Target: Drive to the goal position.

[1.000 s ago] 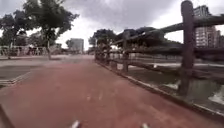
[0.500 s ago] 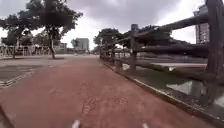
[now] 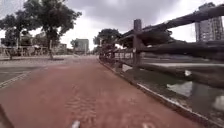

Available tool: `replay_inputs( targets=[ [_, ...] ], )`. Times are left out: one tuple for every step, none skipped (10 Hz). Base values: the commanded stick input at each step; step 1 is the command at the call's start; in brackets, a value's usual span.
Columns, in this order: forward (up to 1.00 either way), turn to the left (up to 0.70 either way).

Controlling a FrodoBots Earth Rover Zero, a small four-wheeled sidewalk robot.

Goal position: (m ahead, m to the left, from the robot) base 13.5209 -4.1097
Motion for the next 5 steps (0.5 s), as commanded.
replay_inputs(
  targets=[
    [0.7, 0.09],
    [0.7, 0.03],
    [0.7, 0.03],
    [0.7, 0.04],
    [0.7, 0.14]
  ],
)
